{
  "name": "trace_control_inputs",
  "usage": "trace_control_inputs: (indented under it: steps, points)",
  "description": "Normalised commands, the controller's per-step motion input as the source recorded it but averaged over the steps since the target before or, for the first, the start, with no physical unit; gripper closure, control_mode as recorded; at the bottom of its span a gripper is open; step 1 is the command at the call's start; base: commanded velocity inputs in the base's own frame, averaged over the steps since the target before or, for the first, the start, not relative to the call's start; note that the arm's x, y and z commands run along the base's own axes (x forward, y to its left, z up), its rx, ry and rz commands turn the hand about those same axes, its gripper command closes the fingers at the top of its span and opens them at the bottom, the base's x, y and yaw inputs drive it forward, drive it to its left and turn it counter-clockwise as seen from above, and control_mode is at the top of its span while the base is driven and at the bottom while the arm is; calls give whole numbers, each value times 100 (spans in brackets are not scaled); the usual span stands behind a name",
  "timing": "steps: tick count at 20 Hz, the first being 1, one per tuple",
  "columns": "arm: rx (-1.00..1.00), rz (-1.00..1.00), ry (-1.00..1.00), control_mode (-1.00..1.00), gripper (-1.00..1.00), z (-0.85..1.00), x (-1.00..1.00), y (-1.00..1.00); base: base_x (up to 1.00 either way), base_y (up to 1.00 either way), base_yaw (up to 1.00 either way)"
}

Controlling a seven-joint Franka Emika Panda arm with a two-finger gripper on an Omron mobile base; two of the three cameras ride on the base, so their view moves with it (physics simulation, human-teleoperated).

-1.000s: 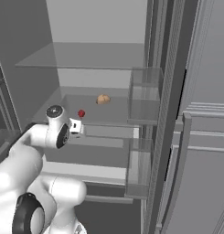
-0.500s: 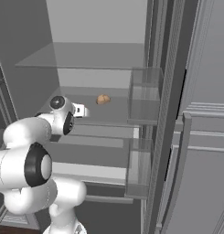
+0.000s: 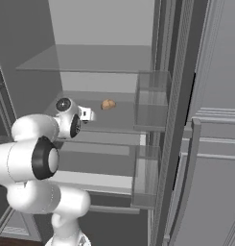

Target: Take the strawberry from the fridge and place it on top of the pancake, located on the dining counter.

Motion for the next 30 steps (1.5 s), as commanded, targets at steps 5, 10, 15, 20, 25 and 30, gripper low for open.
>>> trace_control_inputs:
  steps: [5, 10, 15, 20, 25, 30]
  points:
    - [0, 0, 11, -100, -100, 0, 34, 0, 0, 0, 0]
    - [0, 0, 0, -100, -100, 0, 23, 0, 0, 0, 0]
    - [0, 0, 1, -100, -100, -5, 42, 0, 0, 0, 0]
    - [0, 0, 1, -100, -100, -18, 31, 0, 0, 0, 0]
    - [0, -1, 1, -100, -100, -18, -8, 9, 0, 0, 0]
    - [0, -4, 1, -100, -100, -14, -19, 7, 0, 0, 0]
